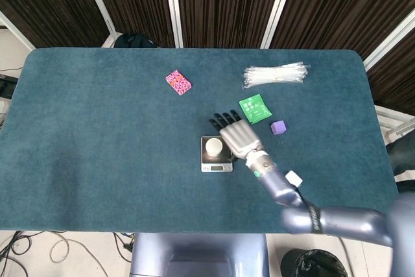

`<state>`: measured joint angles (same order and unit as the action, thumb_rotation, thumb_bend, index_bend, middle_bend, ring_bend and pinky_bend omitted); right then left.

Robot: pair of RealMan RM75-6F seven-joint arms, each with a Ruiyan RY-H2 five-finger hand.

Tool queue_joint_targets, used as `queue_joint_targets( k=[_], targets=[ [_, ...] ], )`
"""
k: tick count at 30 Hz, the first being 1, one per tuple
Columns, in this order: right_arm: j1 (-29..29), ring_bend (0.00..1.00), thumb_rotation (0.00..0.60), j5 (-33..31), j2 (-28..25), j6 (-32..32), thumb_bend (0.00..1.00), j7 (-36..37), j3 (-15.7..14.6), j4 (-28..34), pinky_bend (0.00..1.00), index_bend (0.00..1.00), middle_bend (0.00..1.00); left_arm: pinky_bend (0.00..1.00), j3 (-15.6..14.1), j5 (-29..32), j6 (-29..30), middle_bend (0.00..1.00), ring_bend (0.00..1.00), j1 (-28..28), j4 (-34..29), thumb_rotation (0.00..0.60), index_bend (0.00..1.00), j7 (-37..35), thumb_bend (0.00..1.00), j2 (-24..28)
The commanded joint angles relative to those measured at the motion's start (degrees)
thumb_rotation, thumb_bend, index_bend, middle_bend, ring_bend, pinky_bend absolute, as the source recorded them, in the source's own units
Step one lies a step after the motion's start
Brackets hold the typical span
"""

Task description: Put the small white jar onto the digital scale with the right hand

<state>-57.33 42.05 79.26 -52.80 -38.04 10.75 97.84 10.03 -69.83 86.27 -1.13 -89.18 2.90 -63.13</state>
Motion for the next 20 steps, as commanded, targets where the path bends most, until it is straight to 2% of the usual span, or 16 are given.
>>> queue_joint_targets(
  k=[1, 5, 9, 12, 15, 20],
  targets=[
    [10.67, 0.05, 0.600, 10.75, -12.06, -13.16, 0.26, 2.41, -5.43, 13.20, 0.00, 0.00, 0.01, 0.00, -0.04, -0.12, 0.21, 0.00, 0.00, 0.05, -0.27, 0.600, 0.04, 0.24, 0.74, 0.02],
    [21.71, 0.05, 0.600, 23.16, -16.81, -24.73, 0.26, 8.61, -12.38, 15.63, 0.00, 0.00, 0.01, 0.00, -0.24, -0.61, 0.64, 0.00, 0.00, 0.05, -0.89, 0.600, 0.04, 1.07, 0.74, -0.09],
    [32.59, 0.05, 0.600, 34.94, -16.53, -35.67, 0.26, 17.60, -18.58, 9.44, 0.00, 0.00, 0.01, 0.00, -0.56, -0.93, 0.86, 0.00, 0.00, 0.03, -1.16, 0.600, 0.04, 2.12, 0.74, -0.44],
    [38.11, 0.05, 0.600, 38.19, -14.76, -40.58, 0.26, 21.04, -20.51, 4.18, 0.00, 0.00, 0.01, 0.00, -0.59, -1.07, 1.02, 0.00, 0.00, -0.04, -1.07, 0.600, 0.04, 2.56, 0.74, -0.59],
    [42.39, 0.05, 0.600, 39.81, -12.56, -43.93, 0.26, 23.16, -21.22, -0.25, 0.00, 0.00, 0.01, 0.00, -0.54, -1.35, 1.37, 0.00, 0.00, -0.01, -0.94, 0.600, 0.04, 2.51, 0.74, -0.70],
    [45.60, 0.05, 0.600, 41.13, -10.47, -44.49, 0.26, 24.76, -20.69, -4.67, 0.00, 0.00, 0.01, 0.00, -0.38, -1.25, 1.57, 0.00, 0.00, 0.17, -0.70, 0.600, 0.04, 1.83, 0.74, -0.63]
  ],
)
